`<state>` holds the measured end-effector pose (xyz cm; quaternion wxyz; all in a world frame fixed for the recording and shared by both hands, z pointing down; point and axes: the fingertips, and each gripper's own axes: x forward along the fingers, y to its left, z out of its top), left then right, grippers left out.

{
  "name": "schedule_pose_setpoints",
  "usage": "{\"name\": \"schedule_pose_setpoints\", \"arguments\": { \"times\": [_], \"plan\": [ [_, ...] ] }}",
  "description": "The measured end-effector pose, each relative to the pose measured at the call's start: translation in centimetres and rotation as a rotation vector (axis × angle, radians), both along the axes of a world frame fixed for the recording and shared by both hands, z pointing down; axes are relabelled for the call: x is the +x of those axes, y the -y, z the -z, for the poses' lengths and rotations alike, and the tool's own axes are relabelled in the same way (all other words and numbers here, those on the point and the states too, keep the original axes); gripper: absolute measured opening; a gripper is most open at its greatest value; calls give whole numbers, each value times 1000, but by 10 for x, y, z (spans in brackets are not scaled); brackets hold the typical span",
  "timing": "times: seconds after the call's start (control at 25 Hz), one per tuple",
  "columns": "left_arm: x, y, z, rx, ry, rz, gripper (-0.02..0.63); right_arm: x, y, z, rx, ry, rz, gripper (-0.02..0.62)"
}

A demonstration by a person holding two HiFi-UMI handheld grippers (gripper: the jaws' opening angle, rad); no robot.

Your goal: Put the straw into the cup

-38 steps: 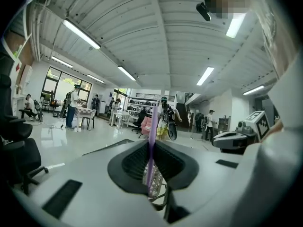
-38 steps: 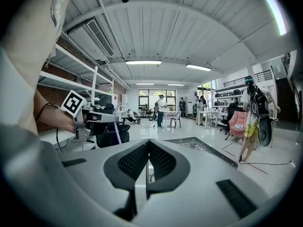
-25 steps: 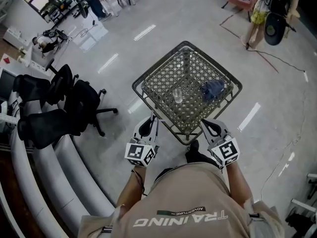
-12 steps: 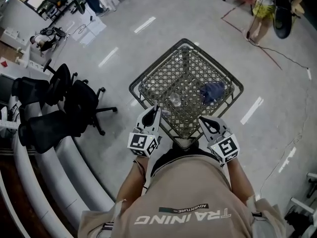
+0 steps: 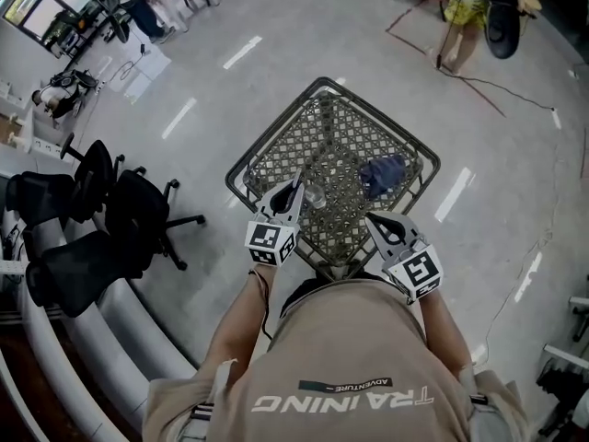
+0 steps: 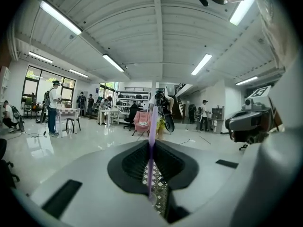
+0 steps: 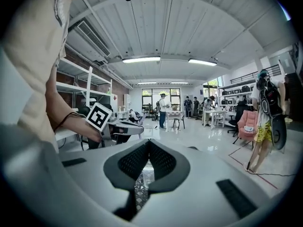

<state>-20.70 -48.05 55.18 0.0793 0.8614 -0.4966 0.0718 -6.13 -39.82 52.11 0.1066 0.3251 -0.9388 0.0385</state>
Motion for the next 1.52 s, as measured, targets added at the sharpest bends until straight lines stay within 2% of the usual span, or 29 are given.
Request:
{"name": "schedule_pose_setpoints", "arguments": {
  "times": [0.28,0.48,0.64,0.8,1.04,1.2,1.36,1.52],
  "plan": [
    [16,36,-41,-70,0,-54,43,10,24,3,6,-31,-73,17],
    [19,37,-69,-97,30,-69,44,19,27,-2,-3,-39,-110,17],
    [15,38,-73,-134,29,-70,46,20,35,11,3,-50,-115,17],
    [15,35,-74,-157,3,-72,110,19,40,11,-2,-46,-94,17],
    [8,22,-37,-86,-60,-37,106,16,45,16,-7,-9,-55,17],
    [-3,7,9,-1,-124,-33,32,9,53,20,-14,48,-24,17],
    [-6,-16,54,83,-81,-54,17,0,54,31,5,22,-4,17],
    [-8,-26,97,151,-45,-35,15,-8,61,52,26,24,24,17]
  ]
}}
